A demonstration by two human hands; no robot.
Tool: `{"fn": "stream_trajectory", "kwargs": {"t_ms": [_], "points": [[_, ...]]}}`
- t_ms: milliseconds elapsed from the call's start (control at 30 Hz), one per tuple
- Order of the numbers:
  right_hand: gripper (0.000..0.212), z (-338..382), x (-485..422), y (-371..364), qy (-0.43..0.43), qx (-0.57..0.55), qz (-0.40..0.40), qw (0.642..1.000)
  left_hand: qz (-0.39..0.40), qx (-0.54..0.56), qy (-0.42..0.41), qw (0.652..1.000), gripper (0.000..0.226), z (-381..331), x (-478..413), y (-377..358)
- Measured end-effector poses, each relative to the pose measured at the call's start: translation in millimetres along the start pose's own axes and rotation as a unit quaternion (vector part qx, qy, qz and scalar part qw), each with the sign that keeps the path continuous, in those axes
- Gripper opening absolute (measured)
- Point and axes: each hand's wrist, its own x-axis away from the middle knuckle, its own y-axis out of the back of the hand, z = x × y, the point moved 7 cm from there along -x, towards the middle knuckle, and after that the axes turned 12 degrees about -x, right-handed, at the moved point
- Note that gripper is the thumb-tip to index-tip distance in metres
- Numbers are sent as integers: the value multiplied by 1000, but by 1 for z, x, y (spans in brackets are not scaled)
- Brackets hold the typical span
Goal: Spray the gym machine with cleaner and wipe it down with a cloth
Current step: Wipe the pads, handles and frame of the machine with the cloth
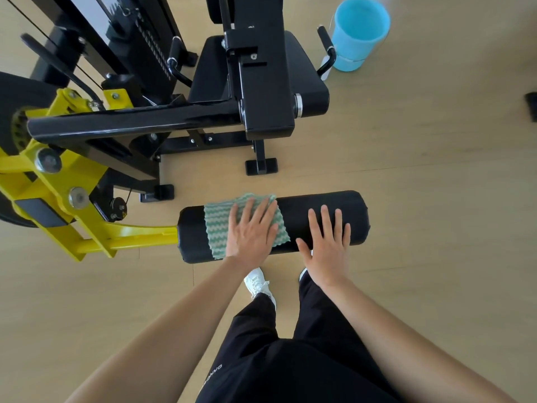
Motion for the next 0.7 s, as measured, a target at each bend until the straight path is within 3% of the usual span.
{"fn": "stream_trajectory", "kwargs": {"t_ms": [100, 300, 400, 500, 700], "points": [[72, -5, 4, -1, 0, -8, -1, 1000, -6, -20, 1, 1000, 59, 22, 9, -6], [73, -7, 0, -2, -3, -29, 9, 1000, 0, 44, 211, 976, 61, 131, 42, -21], [72, -7, -1, 0, -3, -28, 5, 1000, 22, 62, 266, 962, 61, 139, 39, -24], [72, -7, -2, 3, 0, -26, 0, 1000, 16, 56, 248, 967, 57, 112, 27, -20], [70, -5, -1, 8, 3, -39, -13, 999, -4, 43, 118, 992, 55, 30, -5, -4]]}}
